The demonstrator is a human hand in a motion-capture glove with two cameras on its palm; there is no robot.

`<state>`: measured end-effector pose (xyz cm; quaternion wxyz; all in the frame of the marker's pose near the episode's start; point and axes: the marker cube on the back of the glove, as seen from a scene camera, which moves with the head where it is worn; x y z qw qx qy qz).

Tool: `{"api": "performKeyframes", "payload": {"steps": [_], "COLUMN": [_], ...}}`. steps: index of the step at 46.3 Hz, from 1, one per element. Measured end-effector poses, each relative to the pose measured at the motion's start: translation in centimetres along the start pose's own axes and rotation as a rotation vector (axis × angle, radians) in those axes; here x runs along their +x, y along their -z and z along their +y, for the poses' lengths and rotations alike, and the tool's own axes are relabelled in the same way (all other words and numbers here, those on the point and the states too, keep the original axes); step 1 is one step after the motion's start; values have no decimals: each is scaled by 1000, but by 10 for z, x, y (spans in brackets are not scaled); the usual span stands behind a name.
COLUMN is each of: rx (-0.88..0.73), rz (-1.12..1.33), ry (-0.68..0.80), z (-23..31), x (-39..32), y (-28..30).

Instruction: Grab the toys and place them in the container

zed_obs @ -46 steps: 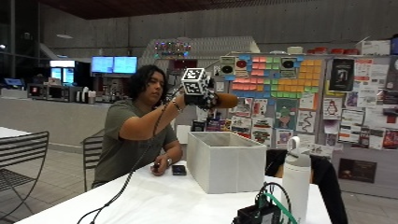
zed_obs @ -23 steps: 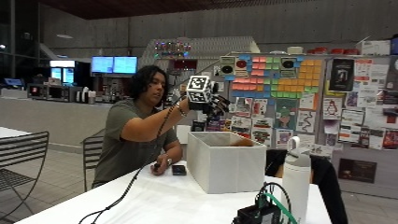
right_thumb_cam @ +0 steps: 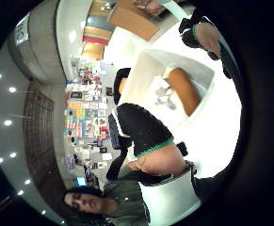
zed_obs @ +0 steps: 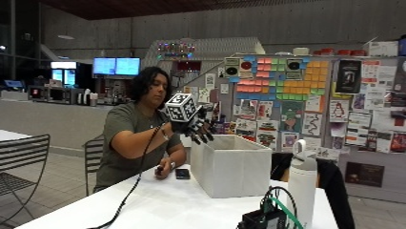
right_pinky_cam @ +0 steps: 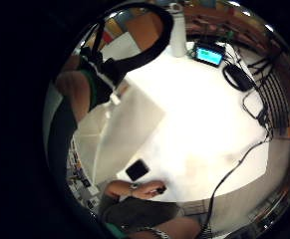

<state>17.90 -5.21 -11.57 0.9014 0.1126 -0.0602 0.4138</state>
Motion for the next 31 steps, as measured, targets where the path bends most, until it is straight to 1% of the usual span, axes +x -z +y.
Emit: {"api": "performKeyframes", "payload": {"steps": [6, 14, 22, 31], "rx": [0, 84, 64, 180], "rz": [104, 172, 182, 287], "ry": [-42, -92, -157, -187], "z": [15, 32, 37, 40], "x": [42, 92, 137, 166], "y": [-26, -60, -106, -127]}}
